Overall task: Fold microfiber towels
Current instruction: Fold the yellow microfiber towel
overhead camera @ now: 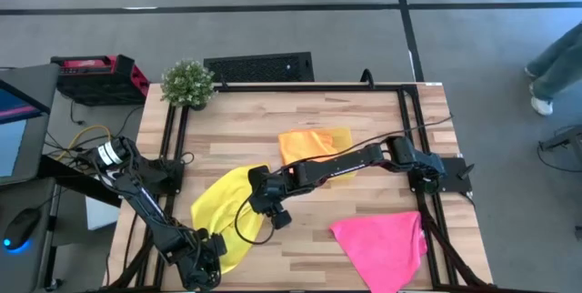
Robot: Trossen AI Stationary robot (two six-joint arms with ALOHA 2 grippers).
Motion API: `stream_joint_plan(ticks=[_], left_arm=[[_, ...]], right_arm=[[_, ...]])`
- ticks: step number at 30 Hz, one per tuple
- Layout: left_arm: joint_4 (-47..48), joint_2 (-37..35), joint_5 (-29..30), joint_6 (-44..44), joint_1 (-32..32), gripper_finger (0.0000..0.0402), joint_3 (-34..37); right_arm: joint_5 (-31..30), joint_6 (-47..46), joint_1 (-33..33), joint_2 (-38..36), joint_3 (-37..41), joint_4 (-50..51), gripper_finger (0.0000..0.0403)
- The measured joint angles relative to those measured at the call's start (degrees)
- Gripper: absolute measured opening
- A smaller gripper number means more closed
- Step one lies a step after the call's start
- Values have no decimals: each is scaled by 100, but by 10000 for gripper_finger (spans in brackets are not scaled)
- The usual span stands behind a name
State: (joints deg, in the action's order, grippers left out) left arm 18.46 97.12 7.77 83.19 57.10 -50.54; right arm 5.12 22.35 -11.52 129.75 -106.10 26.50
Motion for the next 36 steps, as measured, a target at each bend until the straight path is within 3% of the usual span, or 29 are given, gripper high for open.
stream_joint_plan(ticks=[4, 14, 22, 36], left_arm=[[66, -7, 2, -174, -2, 9, -191], [1062, -13, 2, -321, 0, 2, -768], [1210, -13, 7, -318, 0, 1, -975], [1556, -15, 56, -46, -1, 0, -1248]], right_arm=[[87, 13, -36, -2, 0, 205, 175], [102, -135, -34, -2, 0, 389, 168], [99, -733, -34, -4, 0, 387, 174], [98, -46, -84, -9, 0, 291, 228]])
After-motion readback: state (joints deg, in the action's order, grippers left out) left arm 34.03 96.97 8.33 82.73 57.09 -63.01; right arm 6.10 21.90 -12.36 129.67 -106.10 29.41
